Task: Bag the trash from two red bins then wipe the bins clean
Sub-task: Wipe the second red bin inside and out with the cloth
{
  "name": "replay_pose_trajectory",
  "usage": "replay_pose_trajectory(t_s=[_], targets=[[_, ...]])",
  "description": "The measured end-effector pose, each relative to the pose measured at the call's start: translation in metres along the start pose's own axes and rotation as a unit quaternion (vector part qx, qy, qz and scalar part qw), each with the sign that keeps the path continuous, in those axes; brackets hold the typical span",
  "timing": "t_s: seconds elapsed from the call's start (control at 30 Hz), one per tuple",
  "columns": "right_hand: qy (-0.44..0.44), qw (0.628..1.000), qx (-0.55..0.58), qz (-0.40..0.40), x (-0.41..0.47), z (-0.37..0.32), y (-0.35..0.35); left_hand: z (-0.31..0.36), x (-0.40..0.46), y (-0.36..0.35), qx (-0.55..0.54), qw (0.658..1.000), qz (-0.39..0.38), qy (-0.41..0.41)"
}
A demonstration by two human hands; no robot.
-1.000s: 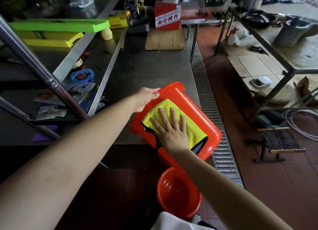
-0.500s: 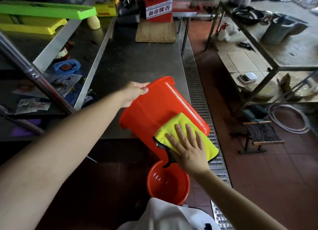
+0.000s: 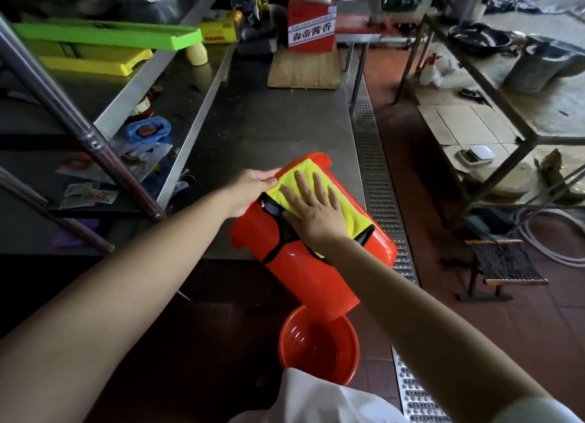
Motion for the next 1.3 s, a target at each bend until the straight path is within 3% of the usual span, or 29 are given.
replay_pose_trajectory(t_s=[0.2,0.47,0.73,0.87,0.97,1.3], targets=[[0.046,0.997,-0.018,0.055,-0.049,0.009,-0.008,-0.01,-0.004,0.014,0.053,0.995,0.063,-0.054],[0.063,0.991,-0.006,0.12,-0.161,0.057,-0.03,-0.019,-0.011,0.015,0.069,0.993,0.069,-0.063],[0.007,0.999,0.027,0.033,-0.067,0.025,-0.016,-0.036,-0.02,0.018,0.069,0.994,0.043,-0.075],[-0.001,0.998,0.055,0.006,0.008,-0.002,-0.004,-0.043,-0.024,0.036,0.076,0.989,0.109,-0.062],[0.013,0.999,0.05,0.004,0.015,-0.011,-0.005,-0.049,-0.029,0.042,0.069,0.985,0.143,-0.069],[0.081,0.994,0.028,0.07,-0.138,0.047,-0.021,-0.057,-0.051,0.045,0.089,0.986,0.121,-0.071]])
Point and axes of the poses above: each hand's wrist, its own x-axis towards the middle knuckle, its own y-axis out of the back of the hand, z = x × y, the point moved 7 cm from there along x, towards the middle knuckle, and after that the axes turned 2 degrees about y, right-handed, at the moved point
